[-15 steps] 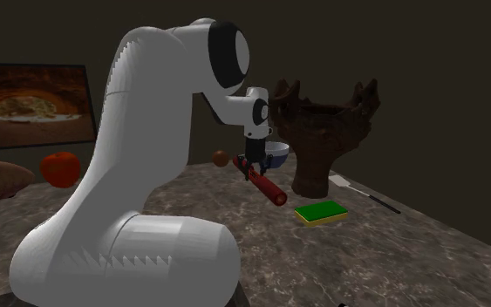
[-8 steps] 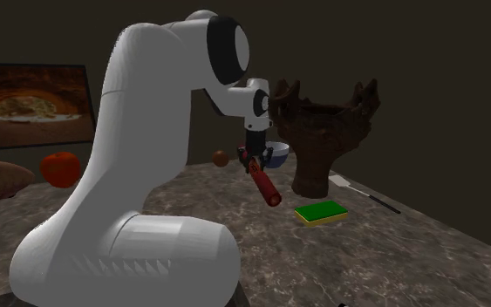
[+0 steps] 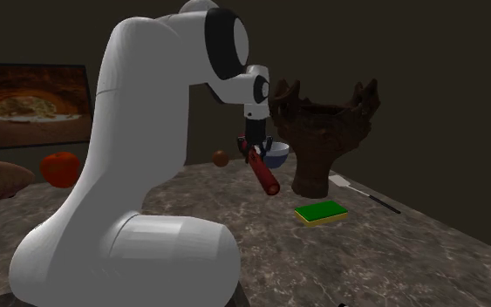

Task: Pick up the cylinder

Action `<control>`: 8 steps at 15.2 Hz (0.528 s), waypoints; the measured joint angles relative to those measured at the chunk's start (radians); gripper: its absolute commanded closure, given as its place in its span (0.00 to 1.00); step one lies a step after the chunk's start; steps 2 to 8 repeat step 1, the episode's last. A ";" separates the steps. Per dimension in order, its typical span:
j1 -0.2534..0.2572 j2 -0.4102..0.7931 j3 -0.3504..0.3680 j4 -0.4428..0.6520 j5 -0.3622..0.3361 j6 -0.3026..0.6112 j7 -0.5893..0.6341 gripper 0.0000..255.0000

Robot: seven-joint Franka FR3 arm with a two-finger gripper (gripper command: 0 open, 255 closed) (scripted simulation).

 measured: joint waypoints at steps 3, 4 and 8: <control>0.000 -0.001 0.000 0.007 -0.001 -0.008 0.001 1.00; 0.000 -0.001 0.000 0.007 -0.001 -0.008 0.001 1.00; 0.000 -0.001 0.000 0.007 -0.001 -0.008 0.001 1.00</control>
